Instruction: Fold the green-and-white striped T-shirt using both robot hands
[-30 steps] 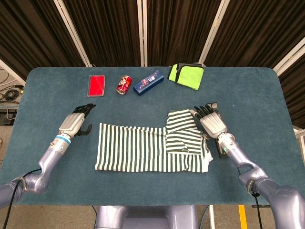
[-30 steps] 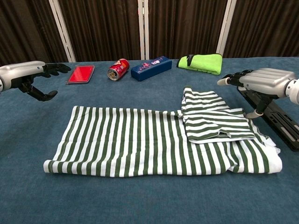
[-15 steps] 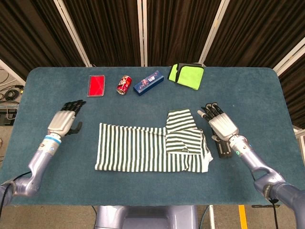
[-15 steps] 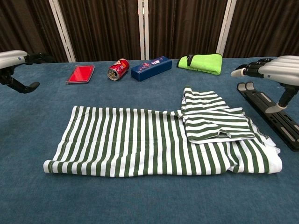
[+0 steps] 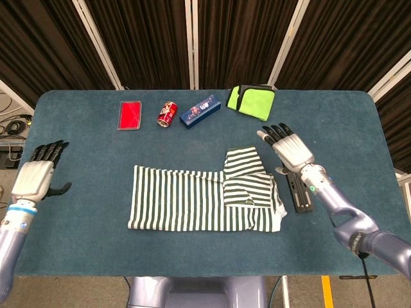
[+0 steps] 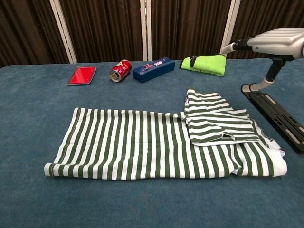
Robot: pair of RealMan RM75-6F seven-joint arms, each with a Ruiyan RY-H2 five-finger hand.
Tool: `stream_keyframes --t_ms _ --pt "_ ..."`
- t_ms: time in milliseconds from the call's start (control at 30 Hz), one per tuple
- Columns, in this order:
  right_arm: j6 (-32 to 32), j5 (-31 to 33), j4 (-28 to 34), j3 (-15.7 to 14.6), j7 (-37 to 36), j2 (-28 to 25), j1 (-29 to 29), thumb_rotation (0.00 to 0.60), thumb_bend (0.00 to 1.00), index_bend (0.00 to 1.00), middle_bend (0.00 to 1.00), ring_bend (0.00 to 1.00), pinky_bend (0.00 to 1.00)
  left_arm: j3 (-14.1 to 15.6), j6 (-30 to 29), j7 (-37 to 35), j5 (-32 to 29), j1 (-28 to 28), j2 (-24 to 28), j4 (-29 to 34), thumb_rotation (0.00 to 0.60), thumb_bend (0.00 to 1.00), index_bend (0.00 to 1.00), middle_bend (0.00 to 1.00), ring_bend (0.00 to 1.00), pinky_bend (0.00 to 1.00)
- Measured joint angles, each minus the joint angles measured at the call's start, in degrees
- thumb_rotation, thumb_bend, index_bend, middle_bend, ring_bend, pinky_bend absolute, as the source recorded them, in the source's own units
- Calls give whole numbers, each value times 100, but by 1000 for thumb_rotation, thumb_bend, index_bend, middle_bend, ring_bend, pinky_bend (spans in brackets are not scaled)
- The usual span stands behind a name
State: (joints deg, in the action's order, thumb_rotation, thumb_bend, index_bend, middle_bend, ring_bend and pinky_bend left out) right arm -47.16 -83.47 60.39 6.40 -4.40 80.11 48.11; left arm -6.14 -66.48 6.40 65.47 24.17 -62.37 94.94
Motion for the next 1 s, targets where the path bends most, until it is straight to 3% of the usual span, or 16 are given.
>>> stream_keyframes --t_ms 267,567,1000 --pt "853 447 -781 285 -95 712 551 600 0 139 45 0 0 120 -734 280 15 -549 256 452 600 0 0 0 0 0" --pt "1537 691 -1986 411 -220 1607 1032 600 0 186 67 0 0 112 -725 315 59 -622 315 452 600 0 0 0 0 0" --pt "2276 666 -3320 412 -892 2565 1568 600 81 376 86 0 0 29 -490 295 -6 -582 202 246 600 0 0 0 0 0"
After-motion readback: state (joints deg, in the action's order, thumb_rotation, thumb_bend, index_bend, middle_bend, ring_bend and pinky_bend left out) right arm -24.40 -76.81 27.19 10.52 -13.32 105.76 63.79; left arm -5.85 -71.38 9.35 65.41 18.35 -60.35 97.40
